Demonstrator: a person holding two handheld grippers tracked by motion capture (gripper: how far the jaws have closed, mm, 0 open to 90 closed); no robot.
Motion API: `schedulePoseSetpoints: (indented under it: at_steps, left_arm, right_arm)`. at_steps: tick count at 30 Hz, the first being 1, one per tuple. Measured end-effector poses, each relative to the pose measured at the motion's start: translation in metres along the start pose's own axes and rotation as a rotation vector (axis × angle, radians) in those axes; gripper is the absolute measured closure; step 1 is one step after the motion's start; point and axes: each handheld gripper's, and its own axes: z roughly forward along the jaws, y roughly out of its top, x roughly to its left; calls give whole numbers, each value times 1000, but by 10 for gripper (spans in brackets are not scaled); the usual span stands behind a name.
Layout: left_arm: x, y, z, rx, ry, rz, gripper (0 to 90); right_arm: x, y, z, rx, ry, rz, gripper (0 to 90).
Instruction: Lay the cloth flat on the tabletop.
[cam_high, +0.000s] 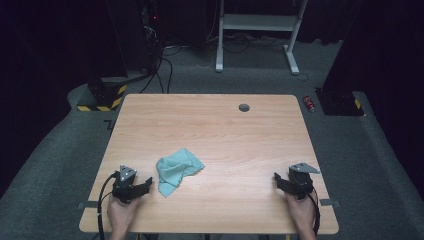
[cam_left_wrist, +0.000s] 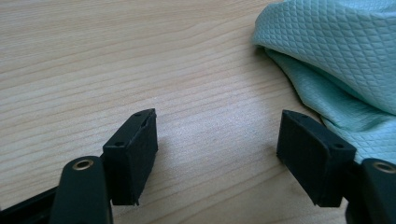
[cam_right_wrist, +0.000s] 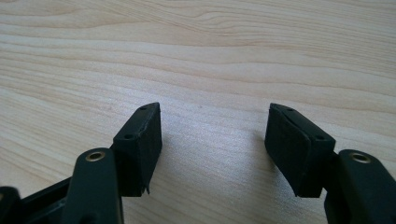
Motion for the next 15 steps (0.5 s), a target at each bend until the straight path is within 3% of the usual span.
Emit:
schedulePoseSetpoints:
  at_steps: [8, 15]
  left_arm:
    - [0, 0, 0, 0, -27, 15, 277]
    - [-2, 1, 1, 5, -23, 16, 257]
  right_arm:
    - [0, 0, 0, 0, 2, -5, 358]
    - [0, 0, 0, 0, 3, -5, 358]
